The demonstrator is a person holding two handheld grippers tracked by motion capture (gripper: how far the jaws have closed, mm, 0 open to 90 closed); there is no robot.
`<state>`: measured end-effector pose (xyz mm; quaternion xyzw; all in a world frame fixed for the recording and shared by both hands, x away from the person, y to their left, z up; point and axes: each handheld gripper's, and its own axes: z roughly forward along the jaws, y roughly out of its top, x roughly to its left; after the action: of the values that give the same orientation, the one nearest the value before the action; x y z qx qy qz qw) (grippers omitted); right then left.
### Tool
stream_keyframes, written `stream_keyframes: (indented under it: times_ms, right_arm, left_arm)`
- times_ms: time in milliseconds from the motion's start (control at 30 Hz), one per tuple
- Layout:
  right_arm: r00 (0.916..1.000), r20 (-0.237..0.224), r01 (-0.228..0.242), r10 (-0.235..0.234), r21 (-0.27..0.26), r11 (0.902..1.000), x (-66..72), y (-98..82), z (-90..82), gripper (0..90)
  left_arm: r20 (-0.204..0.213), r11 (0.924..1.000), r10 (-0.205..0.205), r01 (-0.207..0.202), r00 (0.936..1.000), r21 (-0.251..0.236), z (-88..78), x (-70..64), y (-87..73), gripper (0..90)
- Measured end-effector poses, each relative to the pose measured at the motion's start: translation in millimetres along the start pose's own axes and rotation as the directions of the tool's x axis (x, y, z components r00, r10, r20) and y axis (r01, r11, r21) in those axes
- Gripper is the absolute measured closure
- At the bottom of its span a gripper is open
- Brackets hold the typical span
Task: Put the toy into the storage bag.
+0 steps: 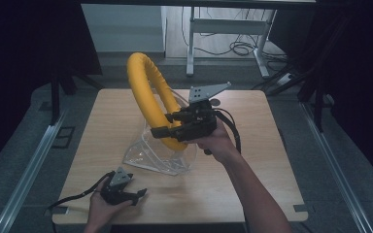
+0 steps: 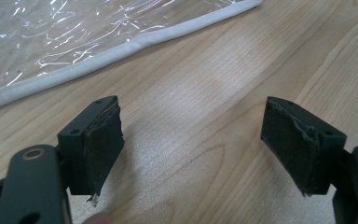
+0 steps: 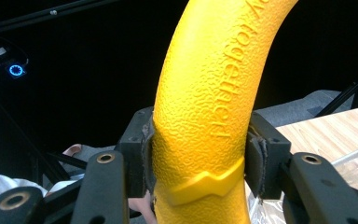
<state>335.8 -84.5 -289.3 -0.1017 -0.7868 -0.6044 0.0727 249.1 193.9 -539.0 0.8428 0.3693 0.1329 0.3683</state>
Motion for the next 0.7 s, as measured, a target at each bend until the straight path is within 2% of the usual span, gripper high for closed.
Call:
stream_keyframes:
  times_ms: [700]
  right_arm:
    - [0.9987, 0.003, -0.051, 0.051, 0.036, 0.998, -15.2, -21.3, 10.7, 50.5]
  left_arm:
    - [0.001, 1.0, 0.0, 0.0, 1.0, 0.0, 0.1, 0.0, 0.0, 20.7]
